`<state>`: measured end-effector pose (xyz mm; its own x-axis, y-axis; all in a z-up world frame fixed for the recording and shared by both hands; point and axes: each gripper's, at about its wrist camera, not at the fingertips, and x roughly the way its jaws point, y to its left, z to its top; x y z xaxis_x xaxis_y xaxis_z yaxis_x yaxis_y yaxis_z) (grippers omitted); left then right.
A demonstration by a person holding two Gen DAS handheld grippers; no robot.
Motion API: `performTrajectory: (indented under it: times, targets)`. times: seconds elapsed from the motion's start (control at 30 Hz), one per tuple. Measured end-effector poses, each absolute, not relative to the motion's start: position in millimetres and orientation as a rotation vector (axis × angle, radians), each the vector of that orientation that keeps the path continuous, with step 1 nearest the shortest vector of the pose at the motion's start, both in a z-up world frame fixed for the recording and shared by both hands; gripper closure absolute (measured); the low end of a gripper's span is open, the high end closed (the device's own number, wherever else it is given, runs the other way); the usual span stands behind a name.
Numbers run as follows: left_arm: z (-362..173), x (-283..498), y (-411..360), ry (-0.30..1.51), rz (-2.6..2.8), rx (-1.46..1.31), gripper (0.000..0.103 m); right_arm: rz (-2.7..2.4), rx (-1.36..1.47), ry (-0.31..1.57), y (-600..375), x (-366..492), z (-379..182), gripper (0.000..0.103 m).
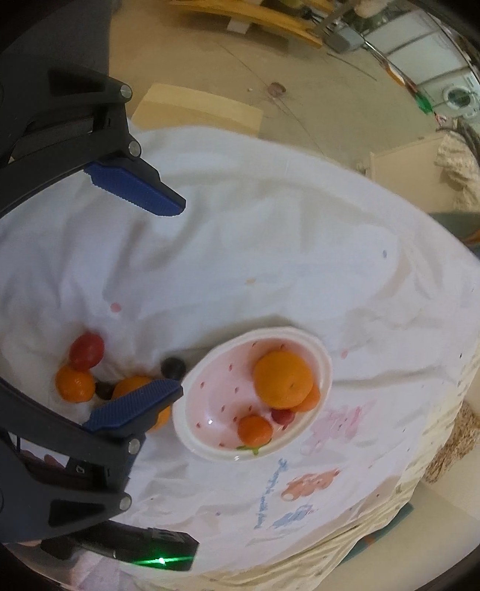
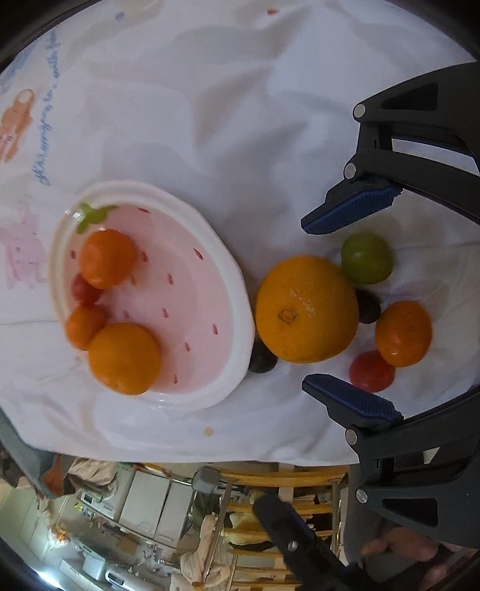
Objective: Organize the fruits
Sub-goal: 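Grasp the large orange with the right gripper while the left gripper grasps a dark plum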
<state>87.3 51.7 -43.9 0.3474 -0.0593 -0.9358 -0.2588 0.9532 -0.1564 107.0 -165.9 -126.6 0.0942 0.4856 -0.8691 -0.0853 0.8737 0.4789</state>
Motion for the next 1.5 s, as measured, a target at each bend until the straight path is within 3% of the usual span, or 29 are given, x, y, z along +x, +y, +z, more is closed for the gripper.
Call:
performTrajectory:
  times: [0.1,0.17,0.27,0.9,1.5]
  targets:
    - [-48.1,89.1,58.4,1.233,0.146,-0.325,0.015,0.438,0.305,1.441,-159.1,109.3,-131.1,0.025]
    - [-50.7,90.2,58.9,1.246,0.149,-0.333,0.015,0.439,0.272,1.452,-153.4,109.6,-132.2,0.035]
    - [-51.5,91.5,58.0,1.25,0.145,-0.337,0.015,0.444,0.232,1.443,-149.3,109.0,-128.3,0.038]
    - [-57.9,89.9,52.6,1.248,0.142,-0.301,0.015,0.463,0.362,1.21,-253.0,99.4,-32.1,0.039]
    - [-88.6,88.4,10.2,1.319,0.042,-0.08,0.017,0.345,0.489,1.154,-294.2,99.9,-46.0,0.039]
